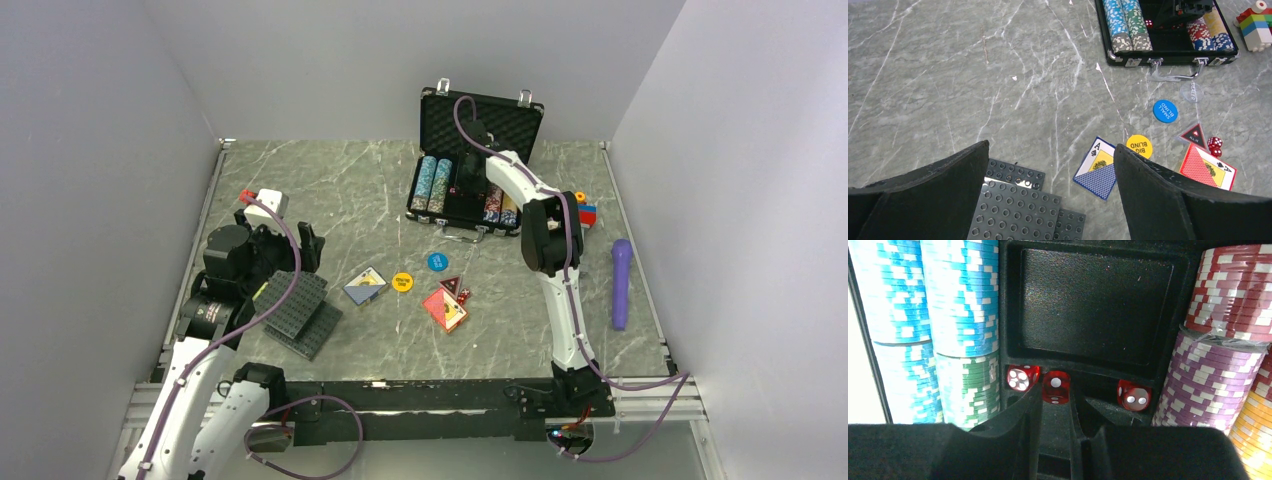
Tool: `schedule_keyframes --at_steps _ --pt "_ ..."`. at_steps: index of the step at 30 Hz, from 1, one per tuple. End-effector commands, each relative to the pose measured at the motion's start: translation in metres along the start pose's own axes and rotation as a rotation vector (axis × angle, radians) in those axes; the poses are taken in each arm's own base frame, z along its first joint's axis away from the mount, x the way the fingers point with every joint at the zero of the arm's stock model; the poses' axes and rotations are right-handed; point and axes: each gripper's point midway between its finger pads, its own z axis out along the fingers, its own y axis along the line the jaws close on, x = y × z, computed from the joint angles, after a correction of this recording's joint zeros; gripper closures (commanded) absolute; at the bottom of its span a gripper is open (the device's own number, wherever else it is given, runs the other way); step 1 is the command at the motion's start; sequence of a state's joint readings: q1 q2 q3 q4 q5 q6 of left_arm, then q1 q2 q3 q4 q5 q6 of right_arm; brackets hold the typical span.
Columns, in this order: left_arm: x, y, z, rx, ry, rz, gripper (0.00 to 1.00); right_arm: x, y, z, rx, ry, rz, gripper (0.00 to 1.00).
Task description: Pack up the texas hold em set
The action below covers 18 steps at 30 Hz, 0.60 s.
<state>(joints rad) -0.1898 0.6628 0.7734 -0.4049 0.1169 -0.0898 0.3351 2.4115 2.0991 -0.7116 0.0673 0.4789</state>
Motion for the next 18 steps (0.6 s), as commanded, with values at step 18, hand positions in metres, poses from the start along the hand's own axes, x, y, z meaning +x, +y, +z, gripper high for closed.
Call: schedule_keyframes --at_steps 18 --pt "-0.013 -0.003 -0.002 0.016 -0.051 0.013 0.02 -0.024 0.006 -0.029 -0.049 -0.124 -0.013 0.46"
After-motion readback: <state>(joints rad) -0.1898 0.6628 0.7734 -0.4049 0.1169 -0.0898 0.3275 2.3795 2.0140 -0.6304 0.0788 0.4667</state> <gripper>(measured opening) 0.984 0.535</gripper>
